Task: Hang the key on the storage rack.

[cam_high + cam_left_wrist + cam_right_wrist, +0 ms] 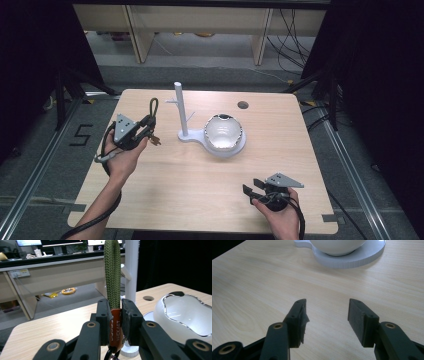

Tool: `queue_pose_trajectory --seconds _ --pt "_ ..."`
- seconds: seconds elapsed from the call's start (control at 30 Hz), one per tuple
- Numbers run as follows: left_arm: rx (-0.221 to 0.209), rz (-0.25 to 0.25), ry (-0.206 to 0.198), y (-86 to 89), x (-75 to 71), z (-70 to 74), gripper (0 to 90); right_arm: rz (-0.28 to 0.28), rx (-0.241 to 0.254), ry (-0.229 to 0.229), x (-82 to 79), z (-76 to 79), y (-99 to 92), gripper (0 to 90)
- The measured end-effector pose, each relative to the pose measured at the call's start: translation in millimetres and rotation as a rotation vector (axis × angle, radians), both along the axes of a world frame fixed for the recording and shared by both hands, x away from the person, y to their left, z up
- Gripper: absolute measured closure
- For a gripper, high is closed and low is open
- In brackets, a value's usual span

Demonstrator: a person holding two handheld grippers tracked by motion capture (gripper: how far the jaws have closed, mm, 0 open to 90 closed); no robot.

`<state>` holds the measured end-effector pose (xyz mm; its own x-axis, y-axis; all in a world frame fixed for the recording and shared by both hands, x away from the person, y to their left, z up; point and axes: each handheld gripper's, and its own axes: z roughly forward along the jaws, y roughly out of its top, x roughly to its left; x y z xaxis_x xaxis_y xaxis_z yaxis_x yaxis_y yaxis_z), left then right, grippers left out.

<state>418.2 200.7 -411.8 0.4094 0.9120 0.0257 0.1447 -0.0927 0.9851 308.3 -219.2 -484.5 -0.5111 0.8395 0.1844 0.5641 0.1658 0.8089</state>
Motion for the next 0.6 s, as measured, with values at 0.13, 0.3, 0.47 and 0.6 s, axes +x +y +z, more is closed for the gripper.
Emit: queue_pose_trajectory --seconds 0.13,0.3,0.47,0.6 --pt "0.018 0.022 0.004 -0.3 3.3 -2.0 76.3 0.007 0.009 0.010 0.1 -0.3 0.8 49.9" --pt "0.034 0.047 0.009 -1.0 6.6 -3.6 76.3 -0.013 0.007 0.023 -1.4 1.1 1.4 49.8" --pt "0.047 0.059 0.008 -2.2 9.5 -3.5 76.3 0.008 0.016 0.015 -0.2 -0.1 1.5 49.8" --pt "0.057 0.069 0.010 -3.0 12.6 -2.4 76.3 -0.008 0.047 0.038 -1.8 0.0 4.3 49.7"
